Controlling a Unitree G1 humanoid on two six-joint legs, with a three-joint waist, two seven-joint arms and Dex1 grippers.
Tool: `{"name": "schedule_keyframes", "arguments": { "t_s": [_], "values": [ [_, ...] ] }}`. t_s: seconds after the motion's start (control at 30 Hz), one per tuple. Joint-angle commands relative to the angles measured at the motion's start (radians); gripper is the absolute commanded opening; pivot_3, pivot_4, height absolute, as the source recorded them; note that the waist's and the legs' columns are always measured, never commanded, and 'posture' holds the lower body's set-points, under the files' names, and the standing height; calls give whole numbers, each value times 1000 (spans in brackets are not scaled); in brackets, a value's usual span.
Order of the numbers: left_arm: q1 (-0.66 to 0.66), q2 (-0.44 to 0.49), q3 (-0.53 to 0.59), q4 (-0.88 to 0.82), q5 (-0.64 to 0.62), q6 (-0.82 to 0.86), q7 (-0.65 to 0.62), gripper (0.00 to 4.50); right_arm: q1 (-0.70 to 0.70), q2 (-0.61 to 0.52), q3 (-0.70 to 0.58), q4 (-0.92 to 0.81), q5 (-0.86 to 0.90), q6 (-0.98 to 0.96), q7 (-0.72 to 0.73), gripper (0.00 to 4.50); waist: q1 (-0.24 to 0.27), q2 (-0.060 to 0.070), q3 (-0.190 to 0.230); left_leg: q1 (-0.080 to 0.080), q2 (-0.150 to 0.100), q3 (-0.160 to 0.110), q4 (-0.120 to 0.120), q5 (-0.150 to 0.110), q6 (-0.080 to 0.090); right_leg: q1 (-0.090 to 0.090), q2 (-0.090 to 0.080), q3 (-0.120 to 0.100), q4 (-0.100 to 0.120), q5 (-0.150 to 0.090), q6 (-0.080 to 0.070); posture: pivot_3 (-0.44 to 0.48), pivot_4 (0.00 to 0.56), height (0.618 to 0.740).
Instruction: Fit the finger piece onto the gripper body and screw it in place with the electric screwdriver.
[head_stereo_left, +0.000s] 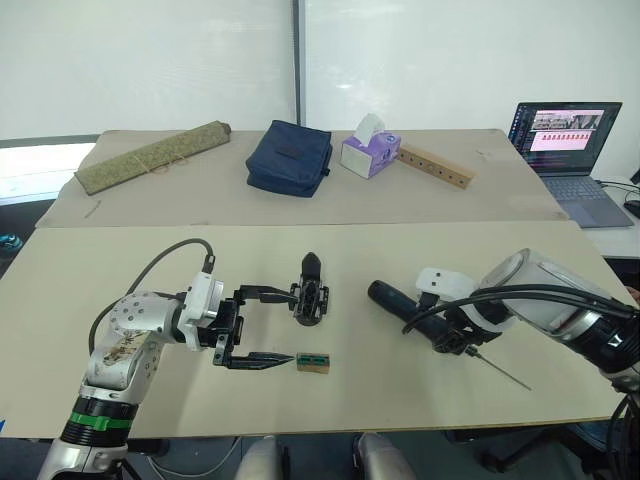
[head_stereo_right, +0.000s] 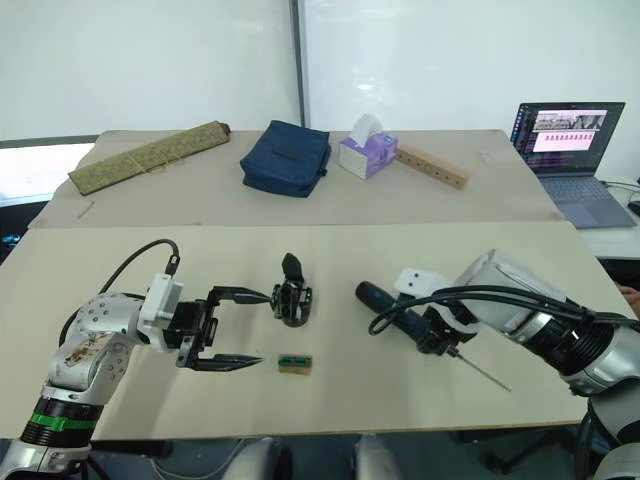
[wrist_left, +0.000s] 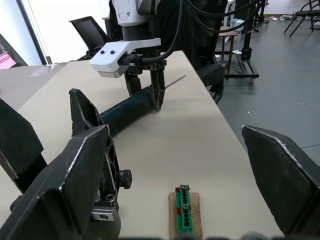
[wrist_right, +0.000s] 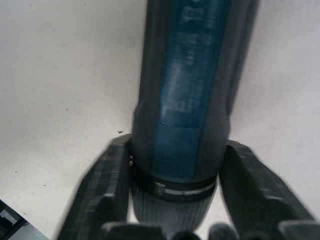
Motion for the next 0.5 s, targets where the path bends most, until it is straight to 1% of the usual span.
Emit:
{"name": "schedule_keyframes", "arguments": {
  "t_s": [0.03, 0.1, 0.17, 0.27, 0.37, 0.4, 0.43, 0.5],
  "values": [
    [4, 16, 11, -40, -15, 4, 5, 4500, 17, -12, -19, -30, -2, -48, 19, 1903, 0, 0, 0, 0, 0, 0, 0, 0, 0, 0, 0, 0, 0, 0, 0, 0, 150, 740],
    [8, 20, 13, -43, -18, 6, 5, 4500, 32, -51, -72, -36, -1, -102, 36, 1903, 1, 0, 0, 0, 0, 0, 0, 0, 0, 0, 0, 0, 0, 0, 0, 0, 150, 740],
    [14, 28, 18, -45, -21, 9, 2, 4500, 47, -102, -154, -39, 19, -169, 75, 1903, 2, 0, 0, 0, 0, 0, 0, 0, 0, 0, 0, 0, 0, 0, 0, 0, 150, 740],
    [25, 43, 32, -34, -27, -3, -12, 4500, 79, -122, -363, -35, 117, -193, 111, 1903, 2, 0, 0, -1, 0, 0, 0, 0, 0, -1, 0, 0, 0, 0, 0, 0, 150, 740],
    [21, 56, 58, 1, -27, -19, -23, 4500, 167, -181, -534, -81, 181, -245, 140, 1903, 3, 0, 0, -1, 0, 0, 0, 0, 0, -1, 0, 0, 0, 0, 0, 0, 150, 740],
    [20, 65, 63, 19, -18, -29, -33, 4500, 217, -182, -619, -105, 211, -263, 140, 1903, 5, 0, 0, -1, 0, 0, -1, 0, 0, -1, 0, 0, 0, 0, 0, 0, 150, 740],
    [19, 74, 68, 43, -7, -44, -45, 4500, 265, -157, -719, -135, 259, -255, 131, 1903, 7, 0, 0, 0, 0, 0, -1, 0, 0, 0, 0, -1, 0, 0, 0, 0, 150, 740],
    [18, 92, 70, 88, 15, -78, -74, 4500, 357, -68, -910, -197, 355, -236, 99, 1903, 6, 0, 0, 0, 0, -1, -1, 0, 0, 1, 0, -2, -1, 0, 0, 0, 150, 740]
  ]
}}
